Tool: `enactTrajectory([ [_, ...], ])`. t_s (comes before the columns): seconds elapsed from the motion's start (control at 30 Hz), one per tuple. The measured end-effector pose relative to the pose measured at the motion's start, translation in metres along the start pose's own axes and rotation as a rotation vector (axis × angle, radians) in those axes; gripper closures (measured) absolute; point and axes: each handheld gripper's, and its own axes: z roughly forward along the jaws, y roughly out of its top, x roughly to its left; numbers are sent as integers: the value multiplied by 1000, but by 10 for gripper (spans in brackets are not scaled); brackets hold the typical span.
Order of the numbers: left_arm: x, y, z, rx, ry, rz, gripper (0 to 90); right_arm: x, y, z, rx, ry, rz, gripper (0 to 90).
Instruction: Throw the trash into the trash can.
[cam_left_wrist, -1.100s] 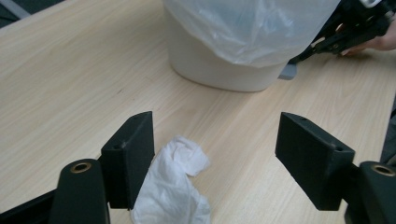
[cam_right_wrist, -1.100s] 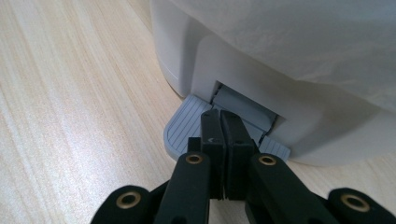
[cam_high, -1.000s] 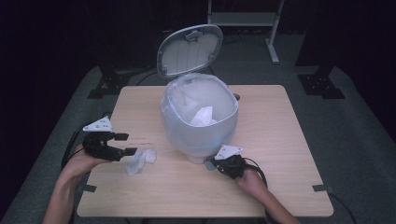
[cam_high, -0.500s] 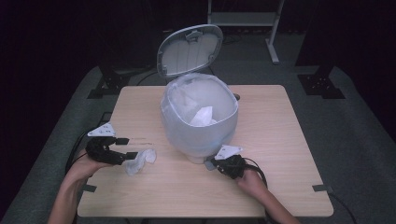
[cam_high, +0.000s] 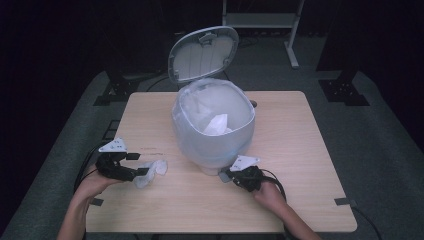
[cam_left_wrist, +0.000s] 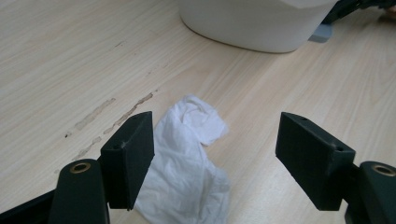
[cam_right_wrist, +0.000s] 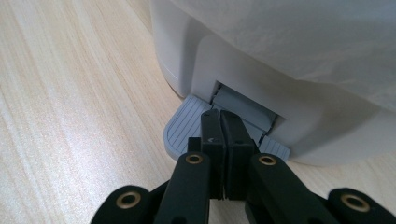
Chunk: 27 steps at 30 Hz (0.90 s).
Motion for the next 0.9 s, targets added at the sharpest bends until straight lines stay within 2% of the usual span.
enactTrajectory([
  [0.07,0,-2,3,5,5,10,274,0,0,0,0,1,0,884],
  [0.33,6,-14,14,28,-4,-3,274,0,0,0,-2,-2,-2,884],
  [0.63,8,-20,19,41,3,-3,278,0,0,0,-3,-1,-1,884],
  [0.87,11,-26,27,54,-7,5,279,0,0,0,-4,-1,-2,883],
  [0.9,11,-27,28,61,-9,14,332,0,0,0,-4,0,-1,883],
])
